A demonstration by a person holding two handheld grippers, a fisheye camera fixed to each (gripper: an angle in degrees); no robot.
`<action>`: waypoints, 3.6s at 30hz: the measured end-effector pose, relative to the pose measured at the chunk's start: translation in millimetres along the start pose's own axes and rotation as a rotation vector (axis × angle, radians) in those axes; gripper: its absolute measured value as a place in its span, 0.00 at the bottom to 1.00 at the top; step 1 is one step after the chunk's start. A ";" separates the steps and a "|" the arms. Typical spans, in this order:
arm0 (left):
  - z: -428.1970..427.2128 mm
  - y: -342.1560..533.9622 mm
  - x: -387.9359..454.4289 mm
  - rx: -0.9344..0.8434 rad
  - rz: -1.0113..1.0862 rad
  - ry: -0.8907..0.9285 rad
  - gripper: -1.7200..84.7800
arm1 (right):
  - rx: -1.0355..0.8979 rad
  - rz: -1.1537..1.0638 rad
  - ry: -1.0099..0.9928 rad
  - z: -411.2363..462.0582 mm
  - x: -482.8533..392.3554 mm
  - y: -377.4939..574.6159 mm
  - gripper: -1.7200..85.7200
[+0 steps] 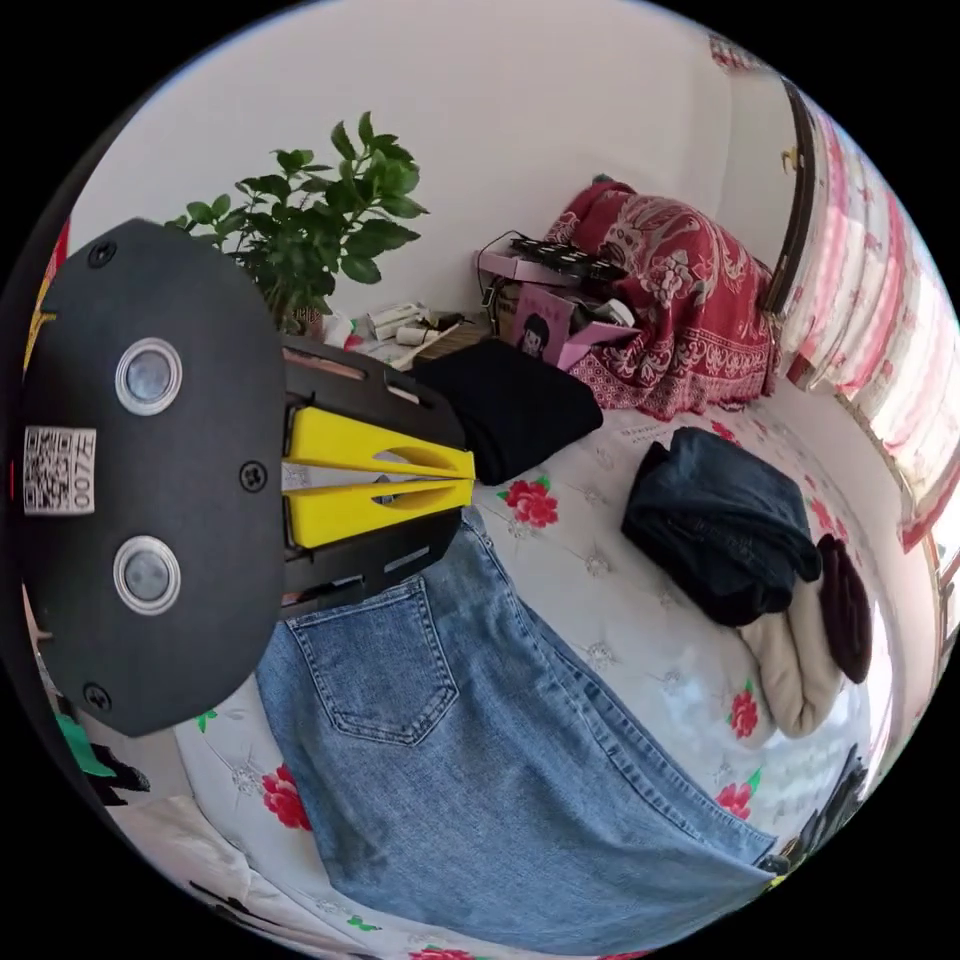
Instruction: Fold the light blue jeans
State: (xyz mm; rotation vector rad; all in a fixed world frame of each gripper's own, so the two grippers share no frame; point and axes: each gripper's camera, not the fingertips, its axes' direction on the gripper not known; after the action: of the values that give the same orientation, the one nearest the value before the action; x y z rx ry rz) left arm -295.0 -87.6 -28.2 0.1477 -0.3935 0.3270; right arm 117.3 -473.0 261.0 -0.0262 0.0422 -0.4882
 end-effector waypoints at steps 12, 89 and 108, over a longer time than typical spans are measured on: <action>108.5 -46.9 52.7 -0.206 0.390 0.163 0.08 | -0.160 0.014 0.026 58.4 -8.8 -11.0 0.02; 99.2 117.6 65.3 -0.175 -0.008 0.761 0.15 | 0.008 -0.185 -0.990 24.7 -159.2 225.0 0.08; 34.5 100.9 158.9 -0.123 0.185 0.650 0.16 | 0.218 1.199 -0.626 52.5 183.0 302.8 0.03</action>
State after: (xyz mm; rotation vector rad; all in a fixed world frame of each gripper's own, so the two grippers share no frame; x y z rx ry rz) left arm -202.9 45.0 74.6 -0.1188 0.2190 0.5092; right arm 423.0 -290.7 296.5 0.0606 -0.5835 0.7292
